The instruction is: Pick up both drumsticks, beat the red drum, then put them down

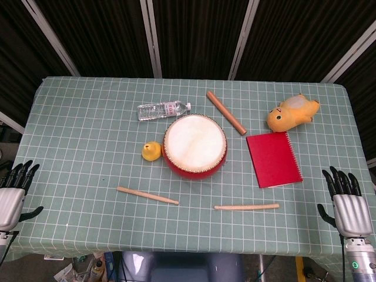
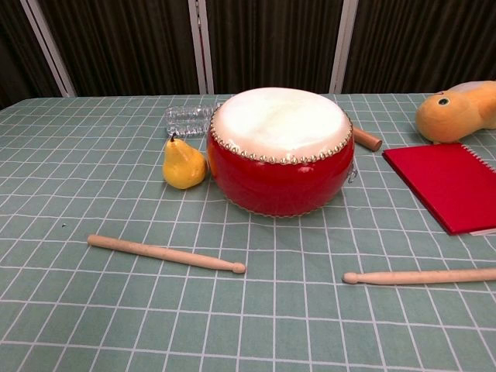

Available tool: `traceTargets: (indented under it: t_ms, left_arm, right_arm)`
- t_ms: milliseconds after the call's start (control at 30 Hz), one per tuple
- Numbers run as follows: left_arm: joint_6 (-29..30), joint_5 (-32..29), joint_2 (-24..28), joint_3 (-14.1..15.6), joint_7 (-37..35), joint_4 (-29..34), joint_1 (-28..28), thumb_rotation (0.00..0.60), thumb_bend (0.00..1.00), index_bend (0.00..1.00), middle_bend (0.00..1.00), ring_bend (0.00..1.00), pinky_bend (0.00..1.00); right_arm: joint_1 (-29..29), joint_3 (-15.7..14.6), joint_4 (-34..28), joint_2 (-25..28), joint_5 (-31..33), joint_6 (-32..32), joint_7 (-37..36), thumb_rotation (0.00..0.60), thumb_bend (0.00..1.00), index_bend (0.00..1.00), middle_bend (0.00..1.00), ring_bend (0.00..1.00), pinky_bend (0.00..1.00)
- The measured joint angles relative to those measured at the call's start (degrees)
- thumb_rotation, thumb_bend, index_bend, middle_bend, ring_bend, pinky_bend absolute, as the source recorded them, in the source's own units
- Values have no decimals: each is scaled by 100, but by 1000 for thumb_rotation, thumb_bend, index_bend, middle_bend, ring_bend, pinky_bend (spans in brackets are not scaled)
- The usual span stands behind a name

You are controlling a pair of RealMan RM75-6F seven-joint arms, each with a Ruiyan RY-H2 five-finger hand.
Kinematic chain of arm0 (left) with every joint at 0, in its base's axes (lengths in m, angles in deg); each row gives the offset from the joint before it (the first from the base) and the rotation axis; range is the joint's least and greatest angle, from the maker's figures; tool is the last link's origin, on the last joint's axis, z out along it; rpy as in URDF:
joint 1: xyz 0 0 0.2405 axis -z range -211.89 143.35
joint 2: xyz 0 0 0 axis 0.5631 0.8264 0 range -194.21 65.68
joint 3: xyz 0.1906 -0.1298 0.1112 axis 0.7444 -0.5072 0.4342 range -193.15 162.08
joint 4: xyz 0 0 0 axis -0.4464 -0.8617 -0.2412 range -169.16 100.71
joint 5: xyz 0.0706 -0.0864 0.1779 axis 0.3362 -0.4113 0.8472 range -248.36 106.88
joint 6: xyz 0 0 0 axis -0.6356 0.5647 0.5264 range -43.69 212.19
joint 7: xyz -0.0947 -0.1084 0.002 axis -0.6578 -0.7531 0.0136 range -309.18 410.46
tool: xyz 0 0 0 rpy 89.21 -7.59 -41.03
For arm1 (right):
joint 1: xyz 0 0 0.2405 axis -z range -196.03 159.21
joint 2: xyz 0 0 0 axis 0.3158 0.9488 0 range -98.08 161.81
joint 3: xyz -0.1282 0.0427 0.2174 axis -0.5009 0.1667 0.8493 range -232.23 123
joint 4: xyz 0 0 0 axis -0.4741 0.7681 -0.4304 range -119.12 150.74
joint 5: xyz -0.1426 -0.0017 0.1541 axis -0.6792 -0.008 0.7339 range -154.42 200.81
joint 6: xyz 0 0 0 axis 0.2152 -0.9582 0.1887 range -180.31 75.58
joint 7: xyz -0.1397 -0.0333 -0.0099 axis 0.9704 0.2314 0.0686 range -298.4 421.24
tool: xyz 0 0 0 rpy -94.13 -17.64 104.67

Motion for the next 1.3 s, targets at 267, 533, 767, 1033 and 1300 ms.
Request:
traceTargets:
  t_ms: [267,533,767,1033,1300]
  left_arm:
    - [-120,-108,21,0,34,64,22,600,10,10,107,100,244]
    - [-220,-24,-92,-90,302,173,206,600,123,382,975,990,1000]
    - [-1023,-457,-328,-279,944,511,704,600,157,464,1000,1000,1000]
    - [-1940,-1575,-1019,-643,2300,727,1537,600,209,470,1000,1000,1000]
    - [-2361,-2535,-1999,-810,3412,511,2272,600,236,479,1000,1000,1000]
  right_arm:
    - [-20,-7,-29,10,61,83,70,600,357,0,0,0,0]
    - [-17,-60,-116,81,77,161,47,600,357,0,0,0,0]
    - [-32,-71,-141,112,80,212,-17,600,357,0,0,0,0]
    - [-37,-94,-137,145,65,253,-117,600,357,0,0,0,0]
    - [-50,-108,-143,178,48,289,-209,600,357,0,0,0,0]
